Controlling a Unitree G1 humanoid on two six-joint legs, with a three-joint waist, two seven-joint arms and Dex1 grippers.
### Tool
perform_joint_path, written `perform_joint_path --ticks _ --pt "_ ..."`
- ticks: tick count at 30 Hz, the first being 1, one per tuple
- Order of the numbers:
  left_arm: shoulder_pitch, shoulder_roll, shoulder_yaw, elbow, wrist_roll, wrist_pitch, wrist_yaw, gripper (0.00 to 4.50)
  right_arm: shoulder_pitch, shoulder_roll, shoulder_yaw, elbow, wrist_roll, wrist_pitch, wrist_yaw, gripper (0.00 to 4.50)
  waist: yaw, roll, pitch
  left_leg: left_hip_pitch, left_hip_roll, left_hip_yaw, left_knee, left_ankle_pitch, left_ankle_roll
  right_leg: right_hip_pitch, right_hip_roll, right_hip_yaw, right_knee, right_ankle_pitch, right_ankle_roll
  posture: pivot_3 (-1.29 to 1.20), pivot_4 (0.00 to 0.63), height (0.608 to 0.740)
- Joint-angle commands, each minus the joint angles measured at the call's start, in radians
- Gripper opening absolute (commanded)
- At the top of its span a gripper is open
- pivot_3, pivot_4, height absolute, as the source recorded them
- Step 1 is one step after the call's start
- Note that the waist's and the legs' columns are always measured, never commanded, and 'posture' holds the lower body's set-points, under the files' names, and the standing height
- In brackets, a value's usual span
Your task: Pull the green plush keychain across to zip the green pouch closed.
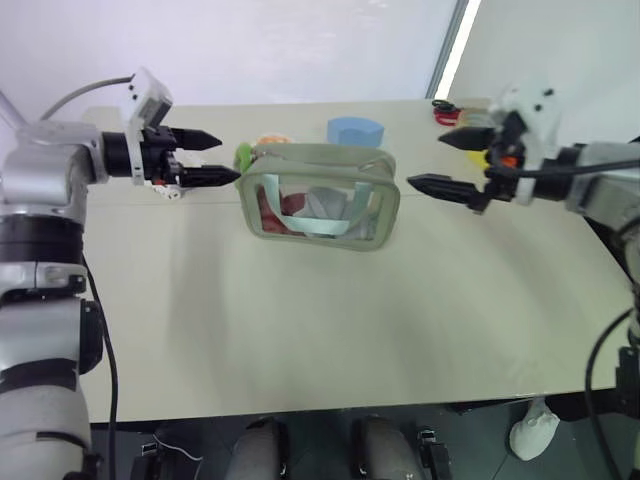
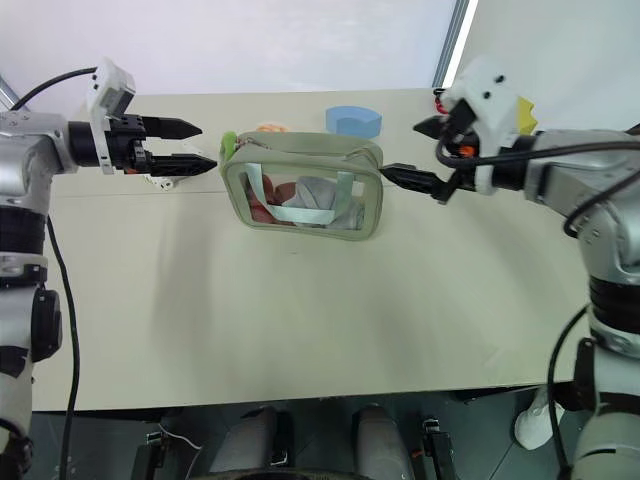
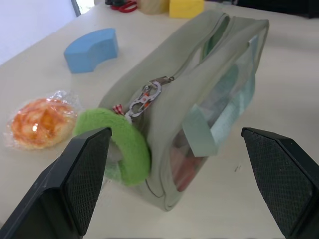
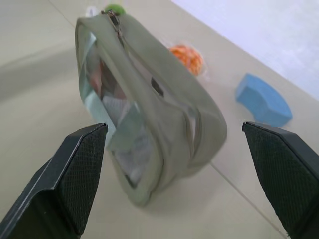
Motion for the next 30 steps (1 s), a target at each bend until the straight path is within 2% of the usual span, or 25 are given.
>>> perform_joint_path --ticks 1,7,11,14,21,25,30 --pt "0.03 0.018 0.042 -0.13 -0.054 0.058 0.027 4.46 -0.1 0.06 0.086 0.08 -0.076 -0.081 0.032 4.5 0.001 0.0 0.0 0.0 0.0 0.0 0.0 0.0 0.0 0.0 0.0 0.0 0.001 0.0 0.0 0.0 0.15 0.74" --pt "0.078 0.013 0.058 -0.217 -0.098 0.11 0.085 4.46 -0.179 0.151 0.237 0.264 -0.225 -0.24 0.122 4.5 0.006 0.0 0.0 -0.001 -0.001 0.0 0.001 0.0 0.0 -0.001 -0.001 0.0 0.003 0.0 0.0 0.0 0.15 0.74" --pt "0.117 0.02 0.075 -0.278 -0.127 0.148 0.118 4.46 -0.204 0.201 0.27 0.324 -0.272 -0.287 0.169 4.5 0.001 0.0 0.0 0.0 -0.001 0.0 0.001 0.0 -0.001 -0.001 -0.001 0.0 0.004 0.0 0.0 0.0 0.15 0.74" --pt "0.142 0.029 0.087 -0.309 -0.146 0.169 0.14 4.5 -0.202 0.222 0.291 0.369 -0.315 -0.33 0.195 3.72 0.0 0.0 0.0 0.0 -0.001 0.0 0.001 0.0 -0.001 -0.002 -0.001 0.0 0.004 0.0 0.0 0.0 0.15 0.74" --pt "0.16 0.036 0.09 -0.329 -0.168 0.178 0.173 4.5 -0.209 0.251 0.283 0.402 -0.362 -0.368 0.238 0.09 0.0 0.0 0.0 0.0 -0.001 0.0 0.001 0.0 -0.001 -0.002 -0.001 0.0 0.005 0.0 0.0 0.0 0.15 0.74" --pt "0.158 0.038 0.087 -0.316 -0.167 0.165 0.18 4.5 -0.2 0.252 0.309 0.431 -0.441 -0.468 0.24 0.03 0.0 0.0 0.0 0.0 -0.001 0.0 0.001 0.0 -0.001 -0.002 -0.001 0.0 0.005 0.0 0.0 0.0 0.15 0.74" --pt "0.111 0.083 0.118 -0.199 -0.156 0.145 0.18 4.5 -0.193 0.247 0.268 0.336 -0.413 -0.508 0.294 0.03 -0.002 0.0 0.0 0.0 -0.001 0.0 0.001 0.0 -0.001 -0.002 -0.001 0.0 0.005 0.0 0.0 0.0 0.15 0.74"
